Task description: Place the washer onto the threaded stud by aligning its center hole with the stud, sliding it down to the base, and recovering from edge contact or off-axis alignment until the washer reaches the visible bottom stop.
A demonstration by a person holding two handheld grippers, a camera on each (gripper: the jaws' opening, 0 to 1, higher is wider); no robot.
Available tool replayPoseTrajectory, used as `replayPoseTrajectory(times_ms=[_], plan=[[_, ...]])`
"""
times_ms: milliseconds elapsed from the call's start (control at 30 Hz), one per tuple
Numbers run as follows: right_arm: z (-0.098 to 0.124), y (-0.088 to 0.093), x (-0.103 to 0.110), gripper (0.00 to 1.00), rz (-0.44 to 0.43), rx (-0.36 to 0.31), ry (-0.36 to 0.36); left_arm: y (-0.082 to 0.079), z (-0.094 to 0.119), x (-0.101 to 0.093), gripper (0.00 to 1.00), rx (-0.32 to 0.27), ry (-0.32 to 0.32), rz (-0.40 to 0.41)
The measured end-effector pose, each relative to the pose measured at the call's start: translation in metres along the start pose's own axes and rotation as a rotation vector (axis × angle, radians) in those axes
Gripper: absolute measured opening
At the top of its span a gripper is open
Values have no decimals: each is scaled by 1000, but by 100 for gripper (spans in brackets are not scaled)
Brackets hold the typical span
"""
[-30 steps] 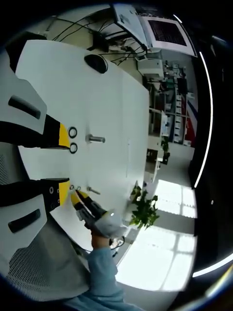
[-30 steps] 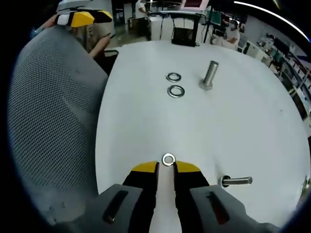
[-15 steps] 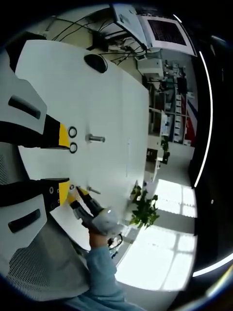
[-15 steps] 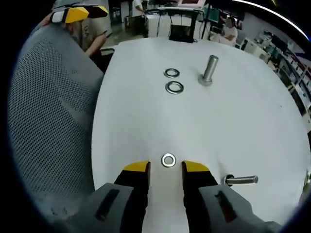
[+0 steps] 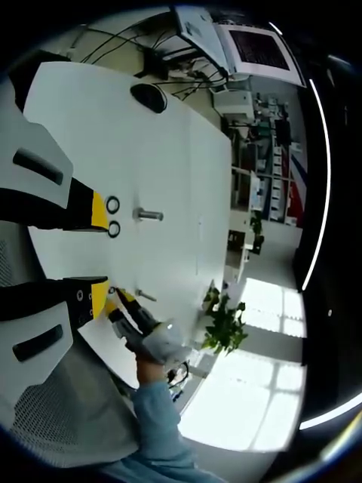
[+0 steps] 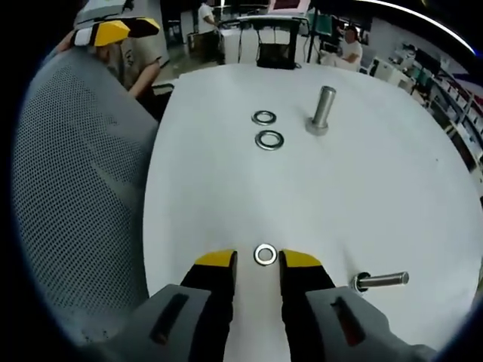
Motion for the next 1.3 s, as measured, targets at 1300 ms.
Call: replayPoseTrajectory(times_ms=[1300], plan=[[6, -12, -10, 14, 9, -22, 66, 1, 0, 0, 21, 5, -3, -3]])
Point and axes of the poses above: the point that each gripper's makers call its tool centre point, and the gripper's own axes: z roughly backward along the fingers, x roughly to its left, y roughly out of its underside, the point moved 3 cm from there along z, roughly backward along the fingers, and after that the axes turned 8 degrees about -z, right-handed, at the moved point
